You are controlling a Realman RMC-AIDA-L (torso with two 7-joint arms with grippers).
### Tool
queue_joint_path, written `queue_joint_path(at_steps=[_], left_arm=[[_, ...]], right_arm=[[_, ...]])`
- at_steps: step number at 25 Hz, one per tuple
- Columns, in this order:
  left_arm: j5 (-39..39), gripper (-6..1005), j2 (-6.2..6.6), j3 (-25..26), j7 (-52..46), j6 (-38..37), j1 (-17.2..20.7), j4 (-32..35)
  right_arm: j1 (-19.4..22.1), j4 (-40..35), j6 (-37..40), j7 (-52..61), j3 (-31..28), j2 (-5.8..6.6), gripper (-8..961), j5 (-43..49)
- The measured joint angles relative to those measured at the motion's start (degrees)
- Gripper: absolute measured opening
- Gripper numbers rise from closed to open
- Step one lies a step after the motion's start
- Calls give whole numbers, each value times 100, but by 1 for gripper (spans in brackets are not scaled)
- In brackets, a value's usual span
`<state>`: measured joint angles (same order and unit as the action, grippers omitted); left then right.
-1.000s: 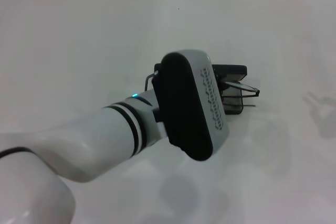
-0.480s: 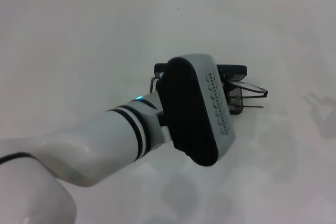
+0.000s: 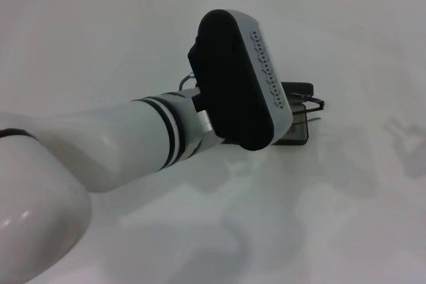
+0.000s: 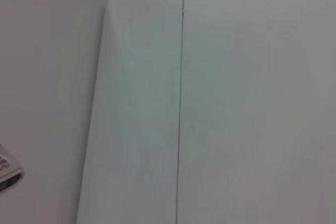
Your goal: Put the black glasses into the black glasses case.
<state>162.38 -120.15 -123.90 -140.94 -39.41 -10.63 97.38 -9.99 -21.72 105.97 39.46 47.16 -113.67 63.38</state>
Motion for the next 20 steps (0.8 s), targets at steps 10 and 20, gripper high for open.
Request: queue_joint_path(at_steps=[10,20], left_arm=[[7,146,5,20,51,-33,78,-70],[14,149,-13,23,72,7,-173,-523]], right_arm=[[-43,102,26,-13,21,9,93,-1],[-92,103,-8,-19,26,-6,93,-1]])
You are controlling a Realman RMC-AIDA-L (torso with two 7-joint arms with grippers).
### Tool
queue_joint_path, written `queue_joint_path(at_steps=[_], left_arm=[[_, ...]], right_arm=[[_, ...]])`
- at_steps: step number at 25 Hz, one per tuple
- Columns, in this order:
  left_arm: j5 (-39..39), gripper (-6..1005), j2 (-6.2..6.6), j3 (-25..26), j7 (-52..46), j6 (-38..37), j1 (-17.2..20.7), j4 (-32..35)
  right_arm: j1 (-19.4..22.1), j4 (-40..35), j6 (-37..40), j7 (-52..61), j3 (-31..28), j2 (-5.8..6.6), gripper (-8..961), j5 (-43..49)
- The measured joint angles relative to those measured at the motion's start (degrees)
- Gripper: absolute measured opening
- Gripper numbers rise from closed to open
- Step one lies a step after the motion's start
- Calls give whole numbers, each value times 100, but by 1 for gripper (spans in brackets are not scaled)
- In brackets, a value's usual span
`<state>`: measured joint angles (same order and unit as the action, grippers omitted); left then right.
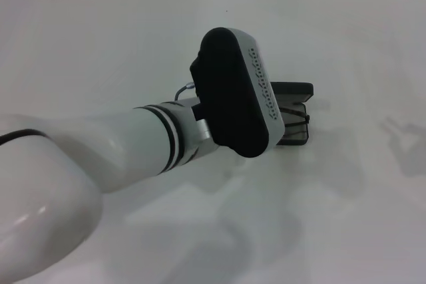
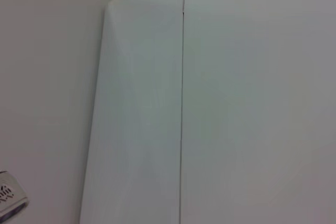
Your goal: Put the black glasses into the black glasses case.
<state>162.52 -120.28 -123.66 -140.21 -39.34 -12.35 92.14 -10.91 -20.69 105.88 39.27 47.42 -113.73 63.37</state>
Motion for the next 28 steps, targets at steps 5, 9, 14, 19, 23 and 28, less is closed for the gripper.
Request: queue_joint_path(at_steps=[5,9,14,19,23,28], left_arm=[[0,151,-13,2,-42,73,-257,-348],[-1,152,-12,49,-52,163,-385,-547],[-1,154,-16,81,-92,172,-570,-764],[-2,155,-13,81,-108,172,-649,-830],[-2,156,-12,71,-110,172,-651,-833],[-10,158,-13,60,-111,172,-650,-872]], right_arm=[[-25,4,-51,-3,-3,0,93,0],[-26,4,-66,-4,-5,0,92,0],[-72,4,-127,-3,-5,0,92,0],[-92,4,-130,-2,-5,0,92,4],[-96,4,-130,-1,-5,0,92,8],[-95,4,-130,0,-5,0,92,10]])
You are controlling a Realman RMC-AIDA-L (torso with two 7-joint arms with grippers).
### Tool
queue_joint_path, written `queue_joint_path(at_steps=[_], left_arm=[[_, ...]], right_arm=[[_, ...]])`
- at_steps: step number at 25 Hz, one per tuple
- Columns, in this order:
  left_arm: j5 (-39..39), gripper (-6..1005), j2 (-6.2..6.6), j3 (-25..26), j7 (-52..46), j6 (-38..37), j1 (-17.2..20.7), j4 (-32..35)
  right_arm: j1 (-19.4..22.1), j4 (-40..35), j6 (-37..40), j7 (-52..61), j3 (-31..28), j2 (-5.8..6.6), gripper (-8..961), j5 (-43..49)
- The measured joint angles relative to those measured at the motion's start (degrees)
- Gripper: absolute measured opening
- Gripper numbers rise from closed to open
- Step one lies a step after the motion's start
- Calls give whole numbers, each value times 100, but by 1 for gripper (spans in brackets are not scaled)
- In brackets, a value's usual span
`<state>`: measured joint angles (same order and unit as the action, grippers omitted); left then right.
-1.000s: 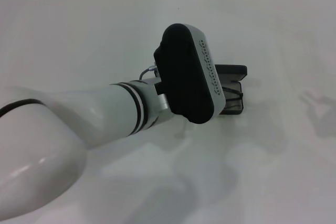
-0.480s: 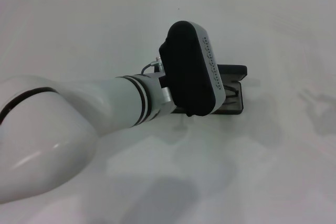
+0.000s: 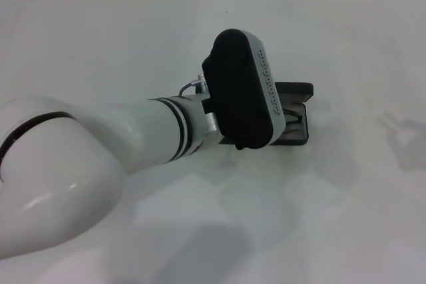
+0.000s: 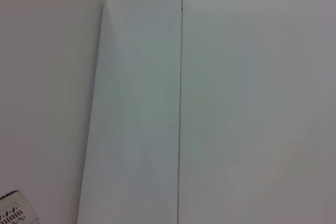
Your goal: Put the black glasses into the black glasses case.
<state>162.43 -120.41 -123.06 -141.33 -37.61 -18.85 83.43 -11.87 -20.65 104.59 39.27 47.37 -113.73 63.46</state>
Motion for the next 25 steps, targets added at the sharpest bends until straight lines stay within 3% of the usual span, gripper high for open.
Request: queue_joint_path(at_steps=[14,18,25], left_arm=[[-1,240,-3,-49,0,-4,24,19],[-1,307,17,-148,-2,-96,115,278],[-4,303,34,-146,9,-229,533,1044]], right_arm=[[28,0,0,1,0,0,92,0],[42,0,0,0,0,0,92,-1],[31,19,-9,-1,0,0,92,-1]])
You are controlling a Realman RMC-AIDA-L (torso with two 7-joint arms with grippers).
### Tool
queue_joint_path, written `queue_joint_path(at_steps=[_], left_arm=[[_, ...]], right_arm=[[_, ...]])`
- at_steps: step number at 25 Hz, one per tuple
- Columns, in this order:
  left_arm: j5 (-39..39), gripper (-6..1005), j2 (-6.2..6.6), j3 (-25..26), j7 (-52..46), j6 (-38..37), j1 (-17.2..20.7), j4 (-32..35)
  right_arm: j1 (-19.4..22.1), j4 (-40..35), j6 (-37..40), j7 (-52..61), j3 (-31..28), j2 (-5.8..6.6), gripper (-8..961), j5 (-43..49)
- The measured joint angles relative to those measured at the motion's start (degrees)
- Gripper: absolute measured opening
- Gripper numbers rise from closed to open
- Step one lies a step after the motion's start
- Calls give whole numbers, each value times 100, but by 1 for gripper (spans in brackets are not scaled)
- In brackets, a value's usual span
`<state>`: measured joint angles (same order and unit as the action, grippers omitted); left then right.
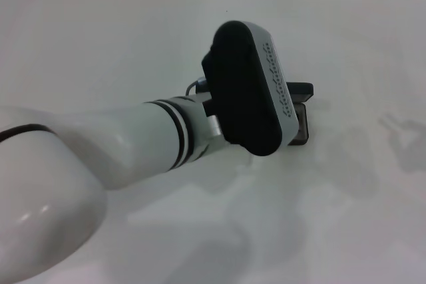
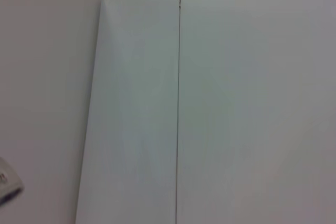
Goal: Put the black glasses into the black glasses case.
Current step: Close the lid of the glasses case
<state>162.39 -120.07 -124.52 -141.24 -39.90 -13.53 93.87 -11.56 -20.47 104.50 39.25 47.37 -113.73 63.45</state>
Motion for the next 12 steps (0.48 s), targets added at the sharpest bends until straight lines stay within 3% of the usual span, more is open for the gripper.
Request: queue_joint_path(at_steps=[5,12], left_arm=[[2,299,1,69,37,112,90,23],[5,297,-1,171,26,99,-226,-602]], right_arm=[[-32,24,-15,-2,0,4,92,0],[-39,26,-25,-4,0,-1,93,0]])
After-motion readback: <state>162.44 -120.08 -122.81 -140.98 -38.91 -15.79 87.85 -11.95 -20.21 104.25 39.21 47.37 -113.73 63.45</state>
